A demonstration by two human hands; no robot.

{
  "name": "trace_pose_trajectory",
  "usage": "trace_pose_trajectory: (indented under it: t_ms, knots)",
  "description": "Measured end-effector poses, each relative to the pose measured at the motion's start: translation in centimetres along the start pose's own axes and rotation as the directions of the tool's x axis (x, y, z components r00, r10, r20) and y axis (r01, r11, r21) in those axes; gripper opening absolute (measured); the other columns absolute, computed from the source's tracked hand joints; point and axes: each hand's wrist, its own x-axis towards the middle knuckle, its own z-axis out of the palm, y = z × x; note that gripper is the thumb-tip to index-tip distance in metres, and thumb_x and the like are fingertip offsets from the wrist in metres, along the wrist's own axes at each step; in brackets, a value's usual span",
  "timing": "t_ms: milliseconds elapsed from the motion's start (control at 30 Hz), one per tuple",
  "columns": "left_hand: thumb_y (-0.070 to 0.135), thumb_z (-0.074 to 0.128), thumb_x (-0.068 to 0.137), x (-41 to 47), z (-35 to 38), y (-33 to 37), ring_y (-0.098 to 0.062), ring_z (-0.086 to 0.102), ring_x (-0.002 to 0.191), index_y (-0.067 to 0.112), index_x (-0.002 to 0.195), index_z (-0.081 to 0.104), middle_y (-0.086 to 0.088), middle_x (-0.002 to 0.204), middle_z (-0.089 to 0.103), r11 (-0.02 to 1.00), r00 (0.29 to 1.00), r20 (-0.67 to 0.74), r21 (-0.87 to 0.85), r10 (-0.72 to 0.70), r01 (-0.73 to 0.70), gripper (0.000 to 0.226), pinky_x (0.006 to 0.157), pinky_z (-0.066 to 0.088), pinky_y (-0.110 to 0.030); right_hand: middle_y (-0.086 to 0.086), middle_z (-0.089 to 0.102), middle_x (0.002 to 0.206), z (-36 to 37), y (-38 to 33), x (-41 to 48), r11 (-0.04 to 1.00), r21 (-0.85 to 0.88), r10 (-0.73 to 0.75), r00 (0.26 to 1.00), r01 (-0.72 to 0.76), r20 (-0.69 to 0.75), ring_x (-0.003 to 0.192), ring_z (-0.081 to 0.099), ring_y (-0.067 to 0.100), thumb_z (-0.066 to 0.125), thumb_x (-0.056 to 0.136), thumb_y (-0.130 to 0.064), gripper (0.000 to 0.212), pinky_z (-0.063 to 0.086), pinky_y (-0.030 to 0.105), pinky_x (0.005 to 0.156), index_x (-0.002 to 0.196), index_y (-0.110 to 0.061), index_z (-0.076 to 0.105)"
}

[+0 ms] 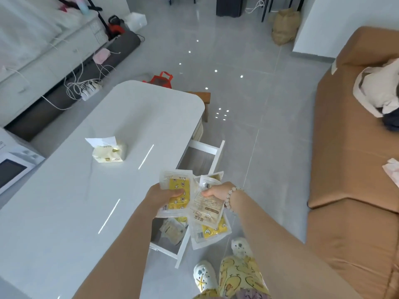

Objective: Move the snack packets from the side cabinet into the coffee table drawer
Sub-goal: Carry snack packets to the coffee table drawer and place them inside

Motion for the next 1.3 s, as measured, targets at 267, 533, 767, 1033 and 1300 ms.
trace_pose_trajectory:
  t_ms: [267, 533, 767, 1033, 1300]
  knots:
    - [0.017, 0.080, 0.074, 7.0, -0.7, 3.4, -0.023, 0.070, 0.091, 0.013, 0.101, 0.070, -0.005, 0.099, 0.073, 0.998, 0.998, -0.031, 0.009, -0.063, 0.063, 0.029, 0.093, 0.052, -0.042, 0.009, 0.054, 0.131, -2.3, -5.6, 7.4, 0.989, -0.149, 0.030, 0.998, -0.021, 0.059, 0.116, 0.055, 0.022, 0.071, 0.082, -0.036, 0.060, 0.044, 0.027, 0.085, 0.127, -0.003, 0.050]
    - [0.012, 0.077, 0.077, 15.1, 1.2, 6.8, -0.014, 0.067, 0.077, 0.018, 0.087, 0.066, 0.000, 0.087, 0.069, 0.969, 0.972, -0.081, -0.125, -0.222, 0.212, 0.016, 0.065, 0.052, -0.024, 0.009, 0.057, 0.129, -5.0, -10.4, 18.6, 0.950, -0.303, 0.130, 0.978, -0.076, 0.164, 0.112, 0.058, 0.024, 0.074, 0.076, -0.041, 0.068, 0.045, 0.030, 0.086, 0.129, -0.005, 0.052]
    - [0.020, 0.081, 0.072, 21.2, 4.1, 1.3, -0.021, 0.068, 0.089, 0.016, 0.096, 0.067, -0.002, 0.095, 0.071, 0.878, 0.875, -0.193, -0.287, -0.445, 0.383, 0.028, 0.084, 0.056, -0.036, 0.012, 0.059, 0.124, -3.5, -9.5, 27.2, 0.863, -0.494, 0.237, 0.948, -0.107, 0.210, 0.093, 0.057, 0.022, 0.072, 0.079, -0.042, 0.068, 0.048, 0.027, 0.078, 0.127, 0.000, 0.051]
    - [0.027, 0.079, 0.073, 29.5, 5.9, -5.8, -0.018, 0.067, 0.083, 0.014, 0.111, 0.063, -0.002, 0.095, 0.069, 0.778, 0.800, -0.148, -0.388, -0.581, 0.493, 0.043, 0.060, 0.055, -0.028, 0.016, 0.055, 0.129, -0.2, -8.0, 36.7, 0.818, -0.554, 0.292, 0.941, -0.153, 0.172, 0.113, 0.055, 0.031, 0.069, 0.079, -0.049, 0.079, 0.042, 0.032, 0.084, 0.135, 0.001, 0.043]
    - [0.037, 0.078, 0.074, 38.7, 8.7, -11.4, -0.020, 0.063, 0.094, 0.011, 0.132, 0.048, -0.002, 0.105, 0.064, 0.732, 0.777, -0.156, -0.486, -0.610, 0.477, 0.071, 0.072, 0.054, -0.030, 0.009, 0.068, 0.092, 3.8, -6.6, 48.9, 0.832, -0.539, 0.244, 0.958, -0.128, 0.149, 0.085, 0.065, 0.024, 0.078, 0.071, -0.036, 0.041, 0.056, 0.037, 0.080, 0.091, -0.006, 0.059]
